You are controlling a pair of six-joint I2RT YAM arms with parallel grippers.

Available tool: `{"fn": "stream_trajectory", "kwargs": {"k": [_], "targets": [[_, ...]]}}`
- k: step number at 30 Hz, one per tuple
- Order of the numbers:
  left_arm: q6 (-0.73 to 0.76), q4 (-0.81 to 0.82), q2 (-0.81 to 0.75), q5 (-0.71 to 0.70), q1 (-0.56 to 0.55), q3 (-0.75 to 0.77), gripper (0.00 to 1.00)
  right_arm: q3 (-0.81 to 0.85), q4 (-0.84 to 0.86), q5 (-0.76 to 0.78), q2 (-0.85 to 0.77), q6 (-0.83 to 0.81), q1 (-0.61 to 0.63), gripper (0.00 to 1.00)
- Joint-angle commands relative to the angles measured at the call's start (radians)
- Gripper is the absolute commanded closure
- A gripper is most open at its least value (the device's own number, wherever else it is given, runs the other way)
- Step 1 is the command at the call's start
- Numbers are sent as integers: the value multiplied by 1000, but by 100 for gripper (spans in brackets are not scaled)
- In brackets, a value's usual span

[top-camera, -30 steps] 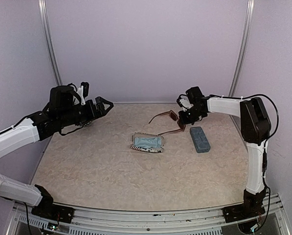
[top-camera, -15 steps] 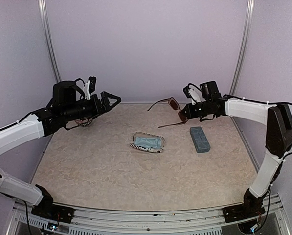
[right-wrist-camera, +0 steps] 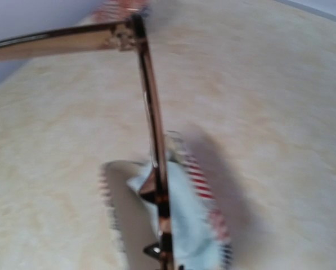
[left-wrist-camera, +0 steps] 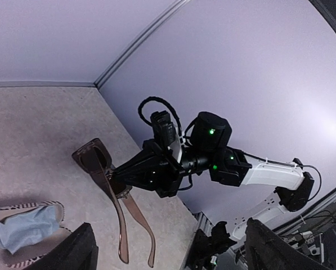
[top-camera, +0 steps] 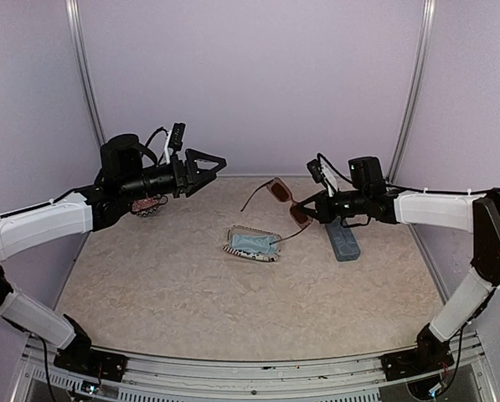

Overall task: Organize the sunglasses
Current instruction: Fold the left temple of the sunglasses on the sunglasses.

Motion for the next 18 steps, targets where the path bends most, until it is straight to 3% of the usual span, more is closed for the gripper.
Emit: {"fn": "stream_trajectory", "kwargs": {"k": [1, 6, 11, 18], "targets": [[-110, 231, 68, 159, -36, 26, 17, -43, 150, -133, -50, -28, 46, 100], [-225, 438, 148, 251, -64, 31, 44, -76, 246, -216, -58, -24, 78, 100], [-204, 430, 225, 287, -105, 83, 73, -80, 292, -272, -64, 10, 95, 100], [-178, 421, 310, 276, -139, 90, 91, -96, 376, -345, -91, 105, 107, 100]]}}
